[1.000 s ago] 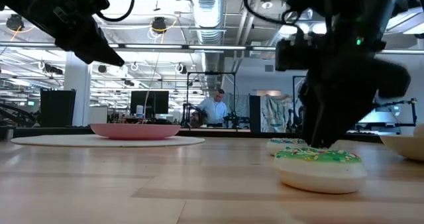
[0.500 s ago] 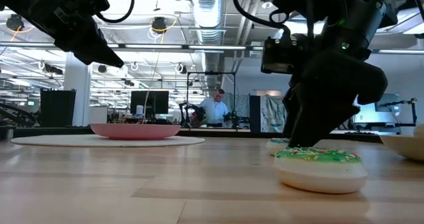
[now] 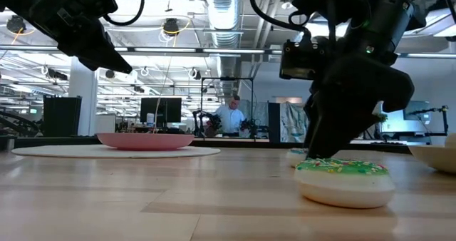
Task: Pick & Place donuts
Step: Put the small light blue donut onto the pink plate
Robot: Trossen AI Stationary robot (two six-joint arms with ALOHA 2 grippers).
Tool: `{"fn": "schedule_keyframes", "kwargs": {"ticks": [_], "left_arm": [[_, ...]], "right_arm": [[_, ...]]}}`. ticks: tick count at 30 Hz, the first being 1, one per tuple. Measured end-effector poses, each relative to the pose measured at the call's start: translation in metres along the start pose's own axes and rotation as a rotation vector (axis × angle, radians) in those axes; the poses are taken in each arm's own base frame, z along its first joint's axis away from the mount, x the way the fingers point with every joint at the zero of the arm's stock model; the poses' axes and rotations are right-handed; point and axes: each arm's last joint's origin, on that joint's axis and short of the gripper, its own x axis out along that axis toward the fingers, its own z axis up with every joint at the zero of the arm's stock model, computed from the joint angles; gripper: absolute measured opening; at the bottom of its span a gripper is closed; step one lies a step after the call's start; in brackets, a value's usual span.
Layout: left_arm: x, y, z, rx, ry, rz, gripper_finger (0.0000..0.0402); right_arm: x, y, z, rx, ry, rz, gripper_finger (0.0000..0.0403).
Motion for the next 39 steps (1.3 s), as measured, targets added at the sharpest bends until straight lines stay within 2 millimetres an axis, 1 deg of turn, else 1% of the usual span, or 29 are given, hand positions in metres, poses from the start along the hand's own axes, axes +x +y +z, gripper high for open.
{"fn": "schedule_keyframes", "kwargs": {"ticks": [6, 10, 13, 17, 21, 25, 28, 30, 34, 36, 38, 39], "left_arm": [[0.000, 0.000, 0.000, 0.007, 0.001, 0.000, 0.0002], [0.000, 0.000, 0.000, 0.012, 0.001, 0.000, 0.0002], [0.000, 0.000, 0.000, 0.020, 0.000, 0.000, 0.0002], [0.000, 0.001, 0.001, -0.005, -0.008, 0.021, 0.0002], [-0.003, 0.003, 0.003, -0.006, -0.031, 0.016, 0.0002], [-0.013, 0.006, 0.007, -0.001, -0.059, -0.033, 0.0002], [-0.021, 0.009, 0.011, -0.010, -0.095, -0.049, 0.0002], [-0.026, 0.011, 0.013, -0.020, -0.120, -0.059, 0.0002], [-0.026, 0.012, 0.011, -0.014, -0.120, -0.061, 0.0002], [-0.025, 0.013, 0.007, -0.008, -0.110, -0.058, 0.0002], [-0.024, 0.013, 0.006, -0.007, -0.109, -0.057, 0.0002], [-0.024, 0.013, 0.006, -0.010, -0.113, -0.059, 0.0002]], "right_arm": [[0.001, -0.005, 0.002, -0.028, 0.002, -0.001, 0.0186], [0.002, -0.012, 0.007, -0.006, -0.010, -0.001, 0.0163], [0.002, -0.018, 0.014, 0.016, -0.028, -0.010, 0.0151], [-0.001, -0.026, 0.030, 0.054, -0.064, -0.016, 0.0139], [-0.007, -0.037, 0.053, 0.084, -0.133, -0.017, 0.0135], [-0.017, -0.055, 0.085, 0.093, -0.256, -0.011, 0.0134], [-0.026, -0.072, 0.108, 0.085, -0.334, 0.020, 0.0133], [-0.035, -0.086, 0.124, 0.108, -0.391, 0.011, 0.0130], [-0.047, -0.117, 0.147, 0.151, -0.468, -0.034, 0.0122], [-0.044, -0.130, 0.161, 0.172, -0.517, -0.023, 0.0118], [-0.034, -0.137, 0.167, 0.174, -0.482, 0.015, 0.0116], [-0.027, -0.138, 0.178, 0.170, -0.514, 0.038, 0.0116]]}}
